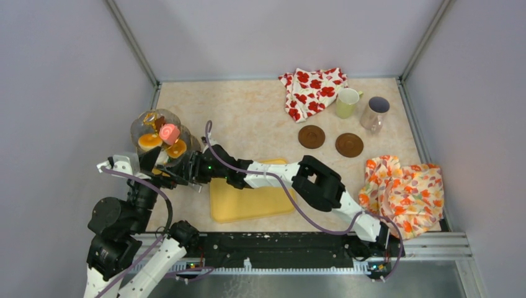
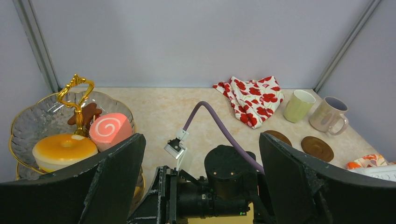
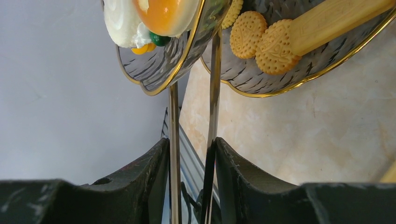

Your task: Serve the afternoon tea

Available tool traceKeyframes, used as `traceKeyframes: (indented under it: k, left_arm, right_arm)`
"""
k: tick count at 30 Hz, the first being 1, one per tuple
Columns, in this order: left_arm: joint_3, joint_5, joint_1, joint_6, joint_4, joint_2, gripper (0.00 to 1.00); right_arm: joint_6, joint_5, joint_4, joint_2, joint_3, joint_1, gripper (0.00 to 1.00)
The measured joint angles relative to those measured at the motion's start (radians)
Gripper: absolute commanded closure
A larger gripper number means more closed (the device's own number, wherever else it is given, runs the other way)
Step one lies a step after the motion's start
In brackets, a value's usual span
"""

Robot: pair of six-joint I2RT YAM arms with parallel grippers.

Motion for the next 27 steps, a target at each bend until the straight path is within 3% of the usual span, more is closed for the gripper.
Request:
traceKeyframes:
  k: [6,11,27]
  left_arm:
    - [0.0,0.003,0.0,-0.005,0.0,0.0,0.01]
    - [0.0,0.008,0.0,-0.008,0.001,0.0,0.01]
    - [-0.013,0.018,0.0,-0.021,0.008,0.0,0.01]
  right_arm:
    - [-0.005,-0.002,0.02,-0.007,-0.023,0.0,0.62]
    - [-0.007,-0.004,0.056,-0.066,-0.138,0.001,0.62]
    - [-0.061,-0.002,0.116,-0.496,-0.623,0.009,0.62]
